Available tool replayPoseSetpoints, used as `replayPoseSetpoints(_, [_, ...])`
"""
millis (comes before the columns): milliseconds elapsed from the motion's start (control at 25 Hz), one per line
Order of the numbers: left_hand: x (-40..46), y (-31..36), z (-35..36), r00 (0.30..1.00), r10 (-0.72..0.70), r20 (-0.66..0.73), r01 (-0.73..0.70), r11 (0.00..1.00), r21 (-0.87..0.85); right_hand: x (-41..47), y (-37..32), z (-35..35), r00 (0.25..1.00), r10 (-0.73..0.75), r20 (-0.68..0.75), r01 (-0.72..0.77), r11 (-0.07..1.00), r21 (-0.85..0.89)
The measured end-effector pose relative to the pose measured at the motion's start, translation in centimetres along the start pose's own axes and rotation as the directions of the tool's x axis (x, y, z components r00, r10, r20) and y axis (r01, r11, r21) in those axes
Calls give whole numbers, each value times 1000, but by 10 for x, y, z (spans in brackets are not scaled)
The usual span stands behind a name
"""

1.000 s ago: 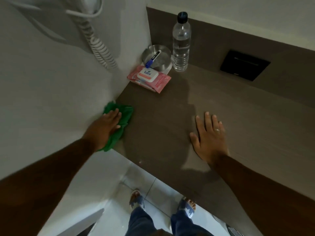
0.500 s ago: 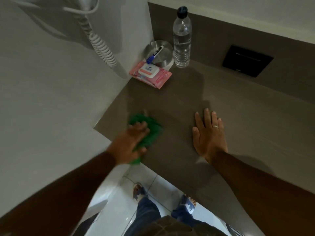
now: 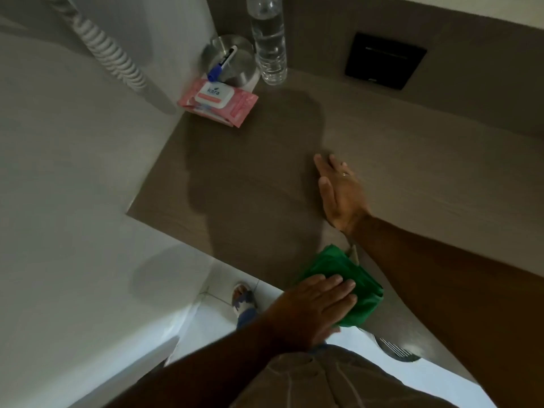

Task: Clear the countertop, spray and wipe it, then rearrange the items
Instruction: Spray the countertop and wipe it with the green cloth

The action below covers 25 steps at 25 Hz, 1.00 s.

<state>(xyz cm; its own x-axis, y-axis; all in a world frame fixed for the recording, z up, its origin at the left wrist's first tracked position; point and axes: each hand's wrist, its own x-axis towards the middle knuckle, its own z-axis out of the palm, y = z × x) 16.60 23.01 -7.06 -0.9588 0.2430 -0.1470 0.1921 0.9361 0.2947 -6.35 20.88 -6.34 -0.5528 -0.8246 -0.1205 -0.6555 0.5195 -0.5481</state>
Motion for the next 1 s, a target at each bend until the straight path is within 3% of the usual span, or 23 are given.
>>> replayPoseSetpoints(40, [-9, -17, -7, 998, 62, 21, -63, 997, 51, -1, -1, 0, 1000, -21, 18, 21, 1000, -21])
replayPoseSetpoints(120, [-42, -60, -24, 998, 27, 57, -35, 987, 157, 1, -3, 0, 999, -24, 41, 26, 999, -43])
replayPoseSetpoints(240, [-113, -146, -46, 968, -245, -49, 250, 945, 210, 3, -9, -1, 997, -62, 38, 66, 993, -98])
replayPoseSetpoints(320, [-147, -186, -59, 862, -503, -65, 506, 862, 40, 3, -12, 0, 995, -75, 58, 85, 978, -189])
replayPoseSetpoints(400, [-144, -190, -60, 679, -727, -101, 717, 687, -122, 3, -16, 4, 995, -58, 79, 79, 953, -294])
replayPoseSetpoints(440, [-131, -177, -56, 603, -787, -135, 773, 617, -146, 4, -18, 6, 995, -51, 84, 76, 940, -332])
replayPoseSetpoints(480, [-112, -155, -49, 578, -798, -168, 785, 601, -153, 6, -19, 6, 995, -48, 86, 76, 932, -355])
replayPoseSetpoints(520, [-94, -129, -41, 620, -762, -186, 747, 646, -156, 6, -21, 6, 995, -48, 89, 77, 928, -365])
replayPoseSetpoints(640, [-65, -75, -23, 886, -456, -87, 447, 888, -108, 7, -20, 8, 995, -60, 83, 86, 928, -362])
replayPoseSetpoints(720, [-69, -100, -28, 919, -385, -78, 380, 922, -78, 9, -17, 10, 996, -61, 72, 83, 928, -363])
replayPoseSetpoints(800, [-78, -144, -42, 828, -550, -107, 542, 835, -97, 9, -16, 12, 996, -56, 67, 77, 925, -372])
replayPoseSetpoints(880, [-78, -197, -57, 673, -727, -140, 718, 687, -116, 10, -16, 13, 997, -54, 55, 72, 919, -387])
replayPoseSetpoints(1000, [-57, -270, -87, 457, -881, -120, 870, 471, -146, 9, -15, 10, 997, -55, 50, 70, 920, -385])
